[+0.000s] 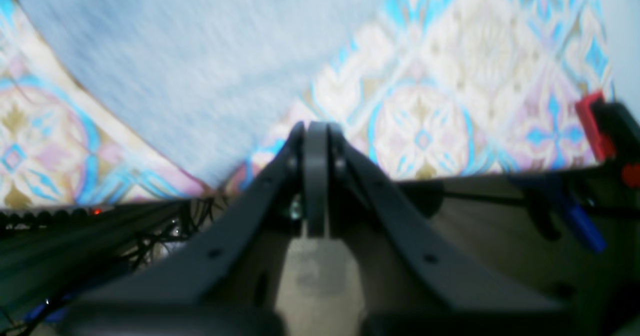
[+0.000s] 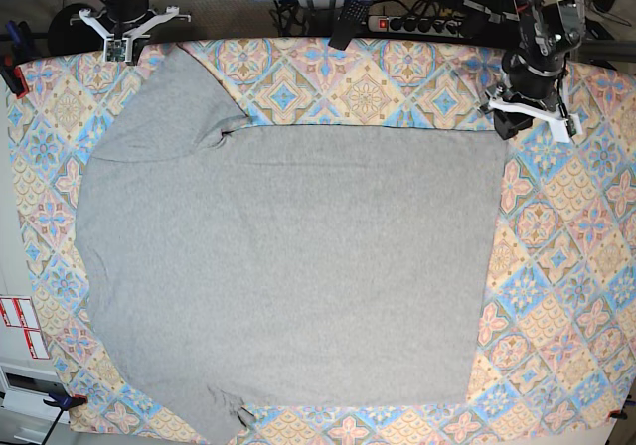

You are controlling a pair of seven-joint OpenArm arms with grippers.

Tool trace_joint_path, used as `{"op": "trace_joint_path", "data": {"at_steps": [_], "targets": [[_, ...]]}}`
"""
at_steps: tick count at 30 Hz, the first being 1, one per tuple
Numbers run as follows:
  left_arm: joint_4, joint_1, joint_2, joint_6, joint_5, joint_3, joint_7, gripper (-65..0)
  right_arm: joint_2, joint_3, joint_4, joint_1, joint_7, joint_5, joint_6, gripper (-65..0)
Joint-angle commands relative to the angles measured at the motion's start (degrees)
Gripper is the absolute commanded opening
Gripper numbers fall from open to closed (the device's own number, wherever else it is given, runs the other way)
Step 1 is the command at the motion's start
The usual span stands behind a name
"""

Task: Fold the T-shirt properly
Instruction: 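Lower the left gripper onto the shirt's shoulder corner and pinch it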

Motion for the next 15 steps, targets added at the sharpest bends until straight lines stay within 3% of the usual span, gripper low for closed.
{"op": "trace_joint_path", "data": {"at_steps": [1,9,15], "targets": [[-0.2,-1.1,-0.1,-0.7,-1.5,-1.2,0.2,-43.6,0.1,-0.5,0.6,-1.3,0.0,0.0,-0.4,-65.0],[-15.9,-7.8,0.2,-0.8,-9.0,-6.9,1.0,-43.6,0.1,-3.2,0.9,-1.3,0.0,0.0,-0.4,-65.0],[-23.1,-11.1,0.2,-0.8,-9.8,-7.0,0.7,-44.0,0.1,-4.9,0.9,-1.3,0.0,0.0,-0.4,-65.0]]}}
